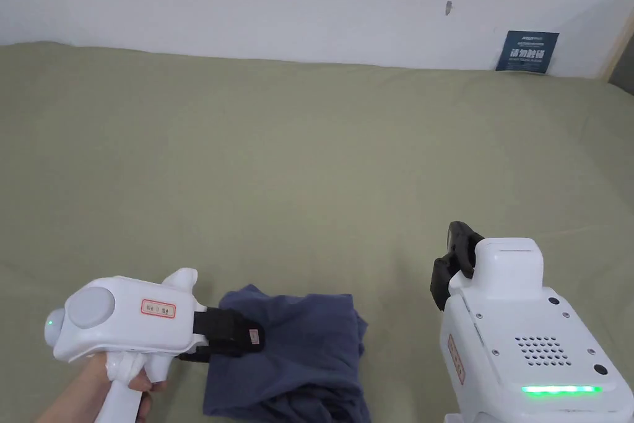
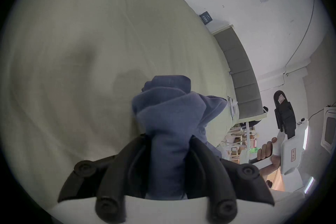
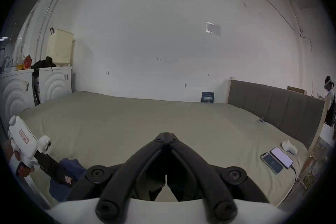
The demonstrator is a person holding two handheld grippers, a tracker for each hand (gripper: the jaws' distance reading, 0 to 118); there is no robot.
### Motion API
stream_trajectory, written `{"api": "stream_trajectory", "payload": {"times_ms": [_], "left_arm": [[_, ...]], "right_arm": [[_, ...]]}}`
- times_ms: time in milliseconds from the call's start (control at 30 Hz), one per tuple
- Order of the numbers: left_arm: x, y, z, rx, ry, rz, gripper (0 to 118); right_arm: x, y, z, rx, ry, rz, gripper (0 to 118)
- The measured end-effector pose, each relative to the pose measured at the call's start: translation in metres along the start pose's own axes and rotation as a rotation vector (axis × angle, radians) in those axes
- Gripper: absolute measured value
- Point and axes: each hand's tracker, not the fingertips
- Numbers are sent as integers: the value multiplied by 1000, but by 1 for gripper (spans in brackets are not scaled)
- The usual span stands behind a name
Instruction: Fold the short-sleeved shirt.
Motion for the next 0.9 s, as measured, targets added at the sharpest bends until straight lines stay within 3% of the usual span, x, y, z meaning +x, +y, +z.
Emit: {"api": "stream_trajectory", "payload": {"times_ms": [267,633,900], "left_arm": [[-60,13,103,70,109,50,27],[-179,59,273,93,354,98,27],[-233,102,323,16,507,86,27]], "right_arm": [[-89,2,-24,-23,187,-7,0],[-266,18,-72,-3,487,16,0],[-369,8,-97,-43,692,41,0]]}}
